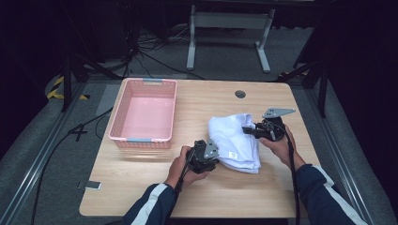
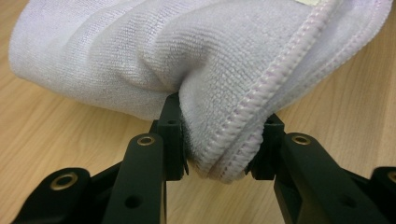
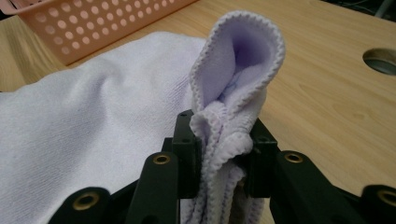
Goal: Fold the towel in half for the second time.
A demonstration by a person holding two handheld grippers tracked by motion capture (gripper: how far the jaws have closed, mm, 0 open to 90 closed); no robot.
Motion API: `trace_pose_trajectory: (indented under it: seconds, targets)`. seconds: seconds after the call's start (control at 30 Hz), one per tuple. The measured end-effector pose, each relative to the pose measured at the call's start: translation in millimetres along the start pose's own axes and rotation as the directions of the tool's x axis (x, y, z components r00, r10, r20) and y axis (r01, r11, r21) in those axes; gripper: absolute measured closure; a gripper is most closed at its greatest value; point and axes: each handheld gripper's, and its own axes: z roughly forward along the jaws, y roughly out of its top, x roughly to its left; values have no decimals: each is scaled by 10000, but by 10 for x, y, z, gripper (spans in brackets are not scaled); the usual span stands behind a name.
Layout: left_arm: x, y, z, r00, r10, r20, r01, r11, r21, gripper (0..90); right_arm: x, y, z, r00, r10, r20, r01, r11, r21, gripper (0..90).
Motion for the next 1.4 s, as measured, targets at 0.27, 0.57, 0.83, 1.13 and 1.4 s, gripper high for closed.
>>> trace_pose_trajectory:
  seconds: [0.27, 0.57, 0.83, 1.13, 1.4]
  targets:
    - [134, -59, -203, 9985, -282, -473, 272, 9994, -221, 648, 96, 204, 128, 9994, -326, -131, 324, 9994, -122, 707]
    - [255, -141, -412, 9937, -583, -959, 552, 9979, -349, 649, 215, 438, 275, 9975, -646, -289, 640, 9977, -222, 707]
    - [335, -188, -534, 9873, -907, -1308, 828, 9945, -648, 650, 302, 612, 388, 9958, -838, -371, 827, 9961, -314, 707]
    - [442, -216, -711, 9790, -1110, -1712, 975, 9915, -857, 649, 363, 784, 479, 9945, -934, -474, 913, 9948, -456, 706]
    - [593, -289, -963, 9678, -1182, -2224, 970, 9898, -1042, 649, 463, 1007, 610, 9923, -1010, -716, 962, 9931, -673, 706]
